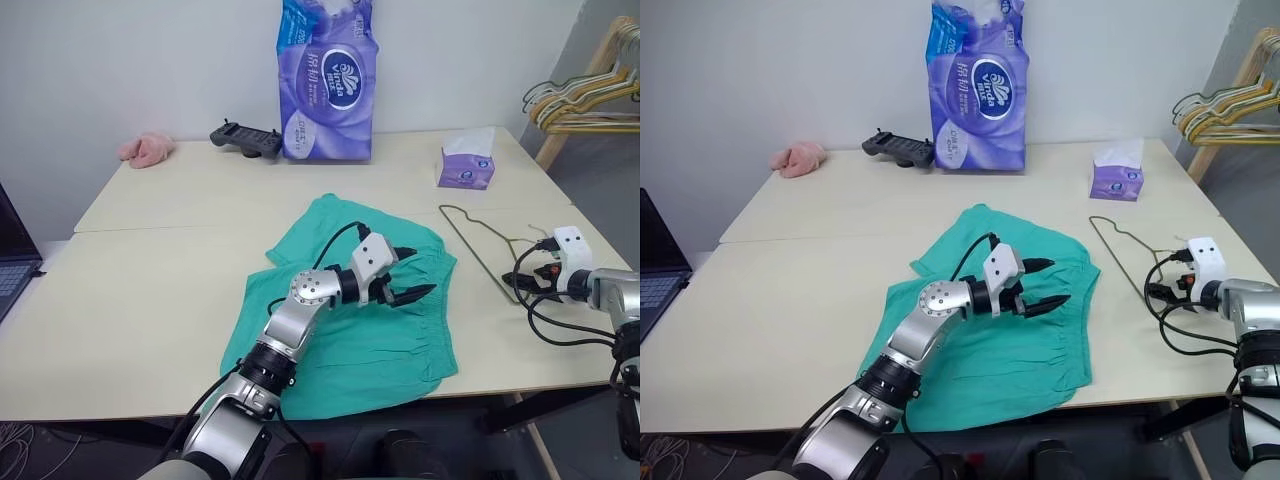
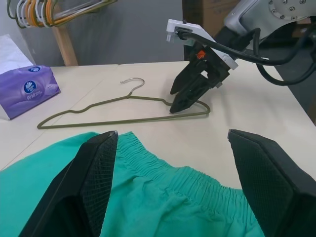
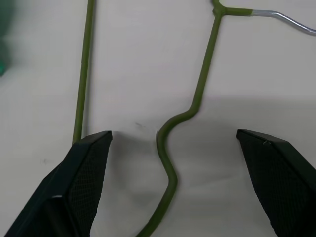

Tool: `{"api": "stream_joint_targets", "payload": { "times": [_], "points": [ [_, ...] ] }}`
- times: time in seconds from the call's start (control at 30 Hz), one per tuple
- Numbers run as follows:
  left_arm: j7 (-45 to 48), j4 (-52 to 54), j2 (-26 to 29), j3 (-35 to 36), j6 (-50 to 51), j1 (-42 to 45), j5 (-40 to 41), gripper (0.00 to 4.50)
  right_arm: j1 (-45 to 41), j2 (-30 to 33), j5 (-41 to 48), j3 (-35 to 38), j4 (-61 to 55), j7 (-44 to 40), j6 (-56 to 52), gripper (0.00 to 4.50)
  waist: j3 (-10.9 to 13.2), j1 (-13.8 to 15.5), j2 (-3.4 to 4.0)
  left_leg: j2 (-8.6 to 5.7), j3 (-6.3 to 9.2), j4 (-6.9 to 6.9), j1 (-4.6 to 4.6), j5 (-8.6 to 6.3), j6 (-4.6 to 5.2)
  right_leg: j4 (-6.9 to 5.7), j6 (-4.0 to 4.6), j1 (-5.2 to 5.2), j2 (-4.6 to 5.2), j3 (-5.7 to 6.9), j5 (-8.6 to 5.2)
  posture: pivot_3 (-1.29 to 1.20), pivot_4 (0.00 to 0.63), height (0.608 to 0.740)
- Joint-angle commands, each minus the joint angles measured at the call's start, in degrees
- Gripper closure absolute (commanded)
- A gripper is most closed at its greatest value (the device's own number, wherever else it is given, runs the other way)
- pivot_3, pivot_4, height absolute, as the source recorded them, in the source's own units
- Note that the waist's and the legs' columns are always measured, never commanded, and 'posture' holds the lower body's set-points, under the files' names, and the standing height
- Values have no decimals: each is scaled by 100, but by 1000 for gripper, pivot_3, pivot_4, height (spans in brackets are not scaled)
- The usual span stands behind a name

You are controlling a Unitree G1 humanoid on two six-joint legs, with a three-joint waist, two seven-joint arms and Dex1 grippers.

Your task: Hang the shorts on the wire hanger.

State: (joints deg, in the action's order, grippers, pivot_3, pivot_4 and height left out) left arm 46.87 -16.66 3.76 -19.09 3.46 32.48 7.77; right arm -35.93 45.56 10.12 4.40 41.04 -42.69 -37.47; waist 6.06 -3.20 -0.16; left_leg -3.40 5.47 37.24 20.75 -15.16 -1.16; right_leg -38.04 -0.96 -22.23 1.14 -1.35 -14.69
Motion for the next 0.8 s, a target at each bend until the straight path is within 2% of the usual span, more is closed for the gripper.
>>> {"api": "stream_joint_targets", "payload": {
  "times": [0.03, 0.3, 0.37, 0.63, 0.8],
  "points": [
    [-16, 160, -28, 123, 7, 145, 52, 707, -178, -36, -16, 44, 291, -118, -28, 1152, -7, 1, -4, 0, 0, 0, 0, 0, 0, 0, 0, 0, 0, 0, 0, -52, 51, 740],
    [-38, 248, -17, 158, 51, 76, 34, 707, -195, -26, -78, -33, 496, -273, -5, 3968, -33, 6, -13, 0, 2, -1, 0, 0, 0, 0, 0, 1, 0, 0, 0, -44, 52, 740],
    [-40, 231, -18, 163, 46, 86, 27, 707, -152, -22, -127, -98, 422, -329, 66, 4485, -36, 6, -15, 0, 2, -1, 0, 0, 0, 0, 0, 1, 0, 0, 0, -43, 53, 740],
    [56, -5, 94, 253, -105, 300, 8, 707, 104, 238, -757, -453, -57, -264, 1093, 4485, -41, 19, -15, 0, 2, 0, 0, -1, 0, 0, 0, 1, 0, 1, 0, -45, 52, 740],
    [-10, -264, 174, 438, -256, 558, 36, 707, 153, 409, -675, 180, -411, 466, 1371, 4485, -42, 57, -12, -3, 2, 2, 2, 0, 0, -2, 0, -1, 3, 0, 0, -51, 49, 740]
  ]
}}
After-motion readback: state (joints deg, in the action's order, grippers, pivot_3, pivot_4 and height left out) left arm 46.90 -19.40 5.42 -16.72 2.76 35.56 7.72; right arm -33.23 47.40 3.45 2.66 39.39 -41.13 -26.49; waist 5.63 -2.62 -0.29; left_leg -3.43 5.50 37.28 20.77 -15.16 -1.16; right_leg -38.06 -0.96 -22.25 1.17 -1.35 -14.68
